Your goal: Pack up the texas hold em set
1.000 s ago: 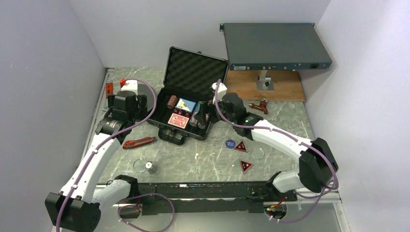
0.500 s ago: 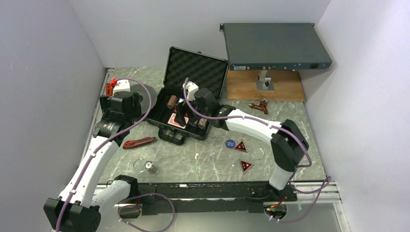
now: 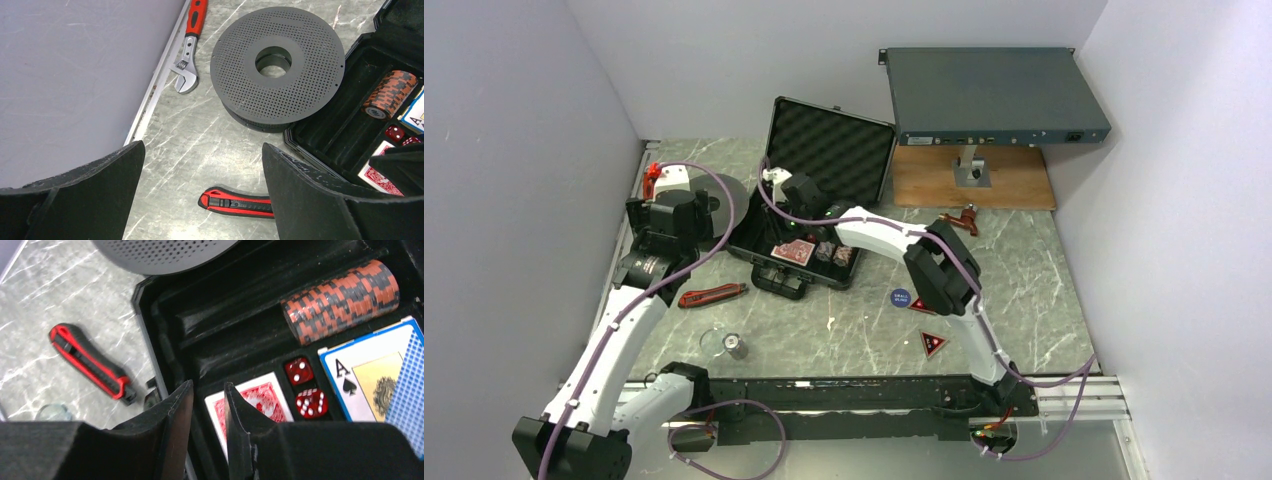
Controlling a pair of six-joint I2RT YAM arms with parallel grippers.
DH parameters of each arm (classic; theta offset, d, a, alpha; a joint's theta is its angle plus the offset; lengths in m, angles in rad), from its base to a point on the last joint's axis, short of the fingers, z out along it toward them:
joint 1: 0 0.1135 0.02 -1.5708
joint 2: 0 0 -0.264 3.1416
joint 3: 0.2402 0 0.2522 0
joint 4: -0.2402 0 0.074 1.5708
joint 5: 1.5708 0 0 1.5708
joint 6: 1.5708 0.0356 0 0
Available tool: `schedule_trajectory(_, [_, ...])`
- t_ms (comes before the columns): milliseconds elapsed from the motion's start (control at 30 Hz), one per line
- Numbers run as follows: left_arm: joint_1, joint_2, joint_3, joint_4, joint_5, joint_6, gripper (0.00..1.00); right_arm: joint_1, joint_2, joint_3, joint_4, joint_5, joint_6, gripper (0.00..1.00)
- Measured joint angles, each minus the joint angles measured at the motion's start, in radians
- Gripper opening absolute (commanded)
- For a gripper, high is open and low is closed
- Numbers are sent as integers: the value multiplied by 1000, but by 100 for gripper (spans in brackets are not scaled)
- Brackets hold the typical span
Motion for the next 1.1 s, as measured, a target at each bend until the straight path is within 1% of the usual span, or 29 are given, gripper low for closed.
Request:
schedule_trajectory(167, [0, 0, 0, 0, 0, 0, 91, -21, 117, 100, -7, -9, 5, 31])
schedule_trajectory(367, [0, 0, 0, 3, 0, 2, 91, -72, 204, 192, -11, -8, 18, 31])
schedule_trajectory(600, [0, 0, -1, 6, 1, 8, 90, -104, 238, 242, -21, -42, 46, 31])
schedule_trajectory(733, [3, 0, -10, 12, 1, 8, 90, -107, 252, 268, -29, -52, 48, 34])
schedule_trajectory(800, [4, 0, -13, 13, 1, 8, 90, -109, 252, 267, -29, -63, 48, 37])
schedule_trajectory(900, [9, 0, -15, 13, 1, 8, 91, -111, 231, 223, -3, -76, 45, 44])
schedule_trajectory(1000, [14, 0, -15, 13, 0, 8, 91, -118, 143, 101, 23, -95, 31, 52])
schedule_trajectory(1100, [20, 0, -15, 13, -5, 8, 92, -120, 42, 6, 30, -113, 9, 57])
